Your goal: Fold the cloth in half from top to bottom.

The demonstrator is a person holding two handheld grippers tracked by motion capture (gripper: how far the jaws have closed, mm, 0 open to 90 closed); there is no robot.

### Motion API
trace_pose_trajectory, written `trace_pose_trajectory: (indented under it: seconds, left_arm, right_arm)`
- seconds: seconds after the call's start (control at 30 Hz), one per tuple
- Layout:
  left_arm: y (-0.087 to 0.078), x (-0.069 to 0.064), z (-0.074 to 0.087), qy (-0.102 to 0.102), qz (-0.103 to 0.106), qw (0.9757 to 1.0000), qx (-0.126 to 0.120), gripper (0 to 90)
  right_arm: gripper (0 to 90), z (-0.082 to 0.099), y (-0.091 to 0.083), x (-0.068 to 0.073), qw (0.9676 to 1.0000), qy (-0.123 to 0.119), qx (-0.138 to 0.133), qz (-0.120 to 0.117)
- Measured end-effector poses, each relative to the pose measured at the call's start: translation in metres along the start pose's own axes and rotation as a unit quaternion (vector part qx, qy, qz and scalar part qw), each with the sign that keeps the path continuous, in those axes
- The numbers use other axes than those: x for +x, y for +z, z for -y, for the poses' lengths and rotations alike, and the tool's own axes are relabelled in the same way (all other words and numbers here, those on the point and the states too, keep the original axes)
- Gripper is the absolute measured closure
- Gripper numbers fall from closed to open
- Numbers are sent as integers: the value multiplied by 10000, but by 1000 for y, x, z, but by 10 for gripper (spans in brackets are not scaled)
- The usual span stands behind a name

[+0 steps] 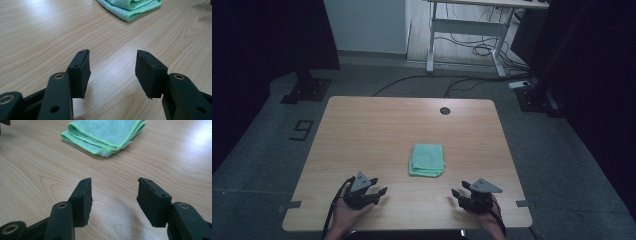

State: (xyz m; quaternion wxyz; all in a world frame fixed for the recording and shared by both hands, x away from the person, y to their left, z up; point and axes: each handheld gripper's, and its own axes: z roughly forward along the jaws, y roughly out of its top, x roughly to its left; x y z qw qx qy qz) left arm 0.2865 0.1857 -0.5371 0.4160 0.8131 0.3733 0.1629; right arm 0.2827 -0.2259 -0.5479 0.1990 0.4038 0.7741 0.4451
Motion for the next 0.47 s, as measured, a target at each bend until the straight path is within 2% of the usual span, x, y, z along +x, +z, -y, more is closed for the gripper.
trace_pose_trajectory:
  seconds: [0.47]
  left_arm:
    - [-2, 3, 1, -81, -48, 9999, -55, 458]
  right_arm:
    - [440, -1, 2, -3, 10000, -14, -36, 7]
